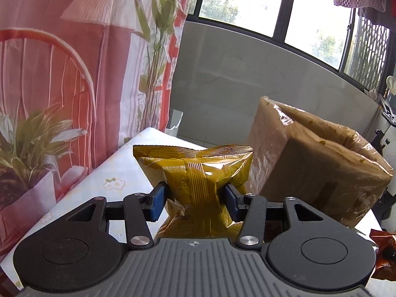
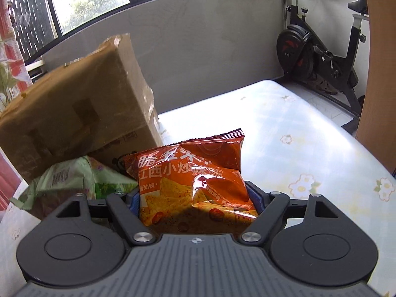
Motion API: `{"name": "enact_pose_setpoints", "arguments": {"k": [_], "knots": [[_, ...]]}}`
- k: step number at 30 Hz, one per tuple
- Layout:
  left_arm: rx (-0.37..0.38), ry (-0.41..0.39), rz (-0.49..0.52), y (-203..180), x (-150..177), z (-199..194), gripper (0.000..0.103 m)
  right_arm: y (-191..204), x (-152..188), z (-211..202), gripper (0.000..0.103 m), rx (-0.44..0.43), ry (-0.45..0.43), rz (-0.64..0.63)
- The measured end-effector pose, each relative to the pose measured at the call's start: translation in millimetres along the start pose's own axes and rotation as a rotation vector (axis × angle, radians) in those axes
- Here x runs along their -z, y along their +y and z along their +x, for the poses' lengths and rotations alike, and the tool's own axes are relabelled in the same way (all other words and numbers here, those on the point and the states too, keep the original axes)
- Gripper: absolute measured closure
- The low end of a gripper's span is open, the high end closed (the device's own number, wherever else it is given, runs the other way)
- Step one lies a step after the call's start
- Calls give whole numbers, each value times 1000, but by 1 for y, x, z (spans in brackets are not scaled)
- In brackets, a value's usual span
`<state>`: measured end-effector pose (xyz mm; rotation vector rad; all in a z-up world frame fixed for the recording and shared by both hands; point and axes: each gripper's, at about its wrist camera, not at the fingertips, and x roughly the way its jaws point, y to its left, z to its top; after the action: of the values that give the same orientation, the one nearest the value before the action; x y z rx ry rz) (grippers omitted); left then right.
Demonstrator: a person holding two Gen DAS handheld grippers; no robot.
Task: Organize snacks
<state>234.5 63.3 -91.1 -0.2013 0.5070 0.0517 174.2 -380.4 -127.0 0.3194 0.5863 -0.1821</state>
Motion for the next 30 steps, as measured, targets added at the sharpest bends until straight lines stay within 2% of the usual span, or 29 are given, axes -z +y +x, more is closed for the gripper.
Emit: {"name": "enact_pose_setpoints", "arguments": {"k": [7,11,14,17,20,24,28,30], "knots": [[84,-112,93,-41,-45,-11,51,20,-62,-29,23,-53,-208,-91],[139,-177,172,-77,-70,-11,50,47,-104,-34,23,-135,-313,-150],[198,-195,193,-103,-87,-4,50,66,-132,-26,23,-204,-346,-171],[251,-199,211,-130,-103,13,50,89,-150,-9,23,-252,-357,-217],[267,-176,230,-154,-112,38,50,118,-156,15,23,-264,-353,-283],[260,-97,237,-173,-111,81,50,145,-155,51,23,-273,-284,-317],[259,-60,264,-181,-104,106,50,158,-152,74,23,-273,-213,-357],[272,-36,251,-180,-103,116,42,159,-152,84,21,-280,-169,-349]]}}
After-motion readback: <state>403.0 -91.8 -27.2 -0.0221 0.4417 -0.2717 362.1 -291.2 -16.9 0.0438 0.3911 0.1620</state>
